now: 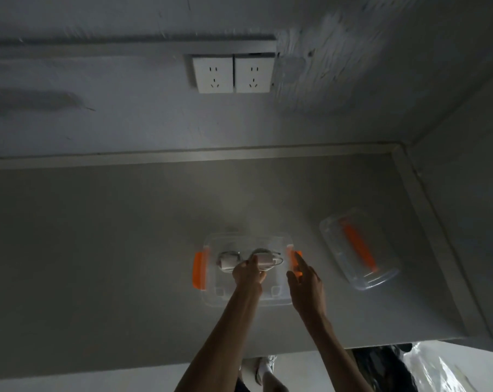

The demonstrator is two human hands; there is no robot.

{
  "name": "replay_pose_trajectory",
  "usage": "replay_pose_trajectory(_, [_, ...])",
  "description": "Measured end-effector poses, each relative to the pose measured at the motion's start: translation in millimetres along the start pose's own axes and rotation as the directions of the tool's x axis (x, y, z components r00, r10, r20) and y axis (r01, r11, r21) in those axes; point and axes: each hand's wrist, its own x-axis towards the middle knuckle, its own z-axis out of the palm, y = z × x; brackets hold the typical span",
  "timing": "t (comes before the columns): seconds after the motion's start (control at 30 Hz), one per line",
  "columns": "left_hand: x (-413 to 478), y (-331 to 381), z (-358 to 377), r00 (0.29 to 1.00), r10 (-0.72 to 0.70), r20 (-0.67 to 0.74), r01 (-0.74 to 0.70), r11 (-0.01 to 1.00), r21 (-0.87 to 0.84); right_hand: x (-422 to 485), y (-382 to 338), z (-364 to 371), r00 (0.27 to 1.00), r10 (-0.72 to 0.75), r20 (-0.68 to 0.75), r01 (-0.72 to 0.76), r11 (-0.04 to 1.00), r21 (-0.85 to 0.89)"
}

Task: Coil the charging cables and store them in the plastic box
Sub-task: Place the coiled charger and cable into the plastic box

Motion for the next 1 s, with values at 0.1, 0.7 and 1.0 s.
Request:
replay_pose_trajectory(0.1, [9.9,-2.1,2.9,0.999,-0.001,-0.04,0.0,1.0,-0.018,-0.5,3.8,3.2,1.0,-0.008,-0.022,0.008,1.0,-0.017])
replay_pose_trajectory(0.7, [8.8,-12.8,11.0,0.982,0.045,-0.182,-0.081,0.977,-0.197,2.2,20.0,3.1,0.995,-0.032,0.091,0.017,0.986,0.169])
replay_pose_trajectory(1.0, [-37.4,-7.2,-11.7,0.976,0.193,-0.101,-0.144,0.92,0.365,16.0,42.2,-14.0,0.979,-0.05,0.2,-0.019,0.945,0.327])
